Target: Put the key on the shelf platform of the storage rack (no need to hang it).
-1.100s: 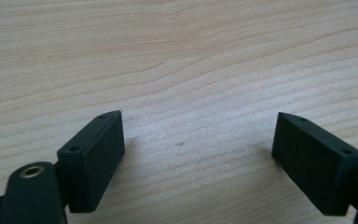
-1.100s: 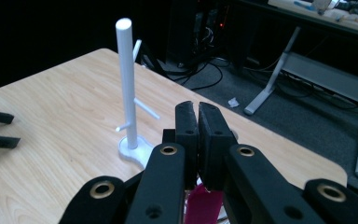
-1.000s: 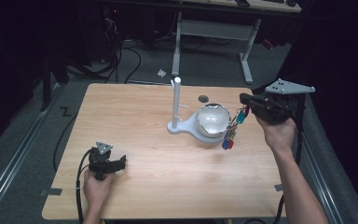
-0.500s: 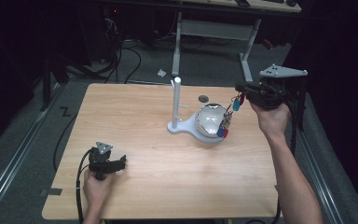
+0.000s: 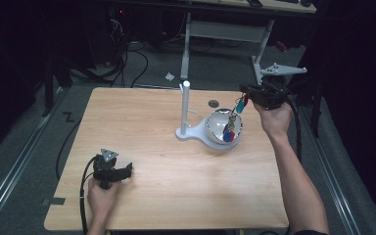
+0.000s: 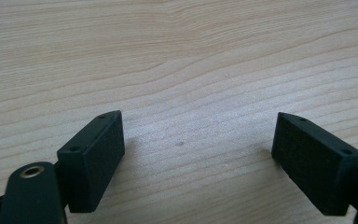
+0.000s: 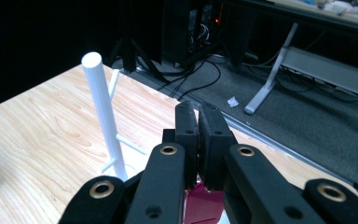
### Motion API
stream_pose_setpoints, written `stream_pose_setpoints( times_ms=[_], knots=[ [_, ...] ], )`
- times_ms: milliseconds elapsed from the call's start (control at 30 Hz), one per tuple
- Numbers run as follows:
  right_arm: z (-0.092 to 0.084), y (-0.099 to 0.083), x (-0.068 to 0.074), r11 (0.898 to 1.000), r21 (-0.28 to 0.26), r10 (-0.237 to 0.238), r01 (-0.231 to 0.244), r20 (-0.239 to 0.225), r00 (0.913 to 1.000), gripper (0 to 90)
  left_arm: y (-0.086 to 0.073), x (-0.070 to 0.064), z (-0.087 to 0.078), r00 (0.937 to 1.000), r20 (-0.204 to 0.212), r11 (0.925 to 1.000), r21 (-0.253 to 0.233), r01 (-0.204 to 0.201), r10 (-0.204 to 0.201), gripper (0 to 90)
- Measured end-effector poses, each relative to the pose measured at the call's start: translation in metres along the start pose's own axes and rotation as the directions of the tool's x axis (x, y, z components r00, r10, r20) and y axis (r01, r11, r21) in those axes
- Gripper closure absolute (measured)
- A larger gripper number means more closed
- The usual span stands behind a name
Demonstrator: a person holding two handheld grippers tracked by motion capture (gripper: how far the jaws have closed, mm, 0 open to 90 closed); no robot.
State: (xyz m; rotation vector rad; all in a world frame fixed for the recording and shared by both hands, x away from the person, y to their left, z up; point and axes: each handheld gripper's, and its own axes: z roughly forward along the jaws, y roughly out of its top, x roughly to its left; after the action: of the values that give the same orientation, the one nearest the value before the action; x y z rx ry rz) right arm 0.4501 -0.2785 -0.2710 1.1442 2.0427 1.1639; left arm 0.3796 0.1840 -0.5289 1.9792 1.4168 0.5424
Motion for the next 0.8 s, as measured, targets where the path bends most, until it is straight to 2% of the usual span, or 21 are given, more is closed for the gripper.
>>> stream_pose_setpoints(
  times_ms=[133, 567, 800],
  knots=[
    [0.011, -0.002, -0.001, 1.000, 0.021, 0.014, -0.014, 0.013, 0.9998, 87.9, 0.000, 0.000, 0.000, 1.0000, 0.000, 1.0000, 0.000, 0.000, 0.000, 17.3],
    [0.039, -0.011, -0.004, 0.997, 0.074, 0.013, -0.018, 0.066, 0.9977, 87.8, 0.000, 0.000, 0.000, 1.0000, 0.001, 1.0000, 0.000, 0.000, 0.000, 17.4],
    [0.046, -0.017, -0.012, 0.995, 0.083, 0.046, -0.055, 0.099, 0.9940, 87.8, 0.000, 0.000, 0.000, 1.0000, 0.001, 1.0000, 0.000, 0.000, 0.000, 17.4]
  ],
)
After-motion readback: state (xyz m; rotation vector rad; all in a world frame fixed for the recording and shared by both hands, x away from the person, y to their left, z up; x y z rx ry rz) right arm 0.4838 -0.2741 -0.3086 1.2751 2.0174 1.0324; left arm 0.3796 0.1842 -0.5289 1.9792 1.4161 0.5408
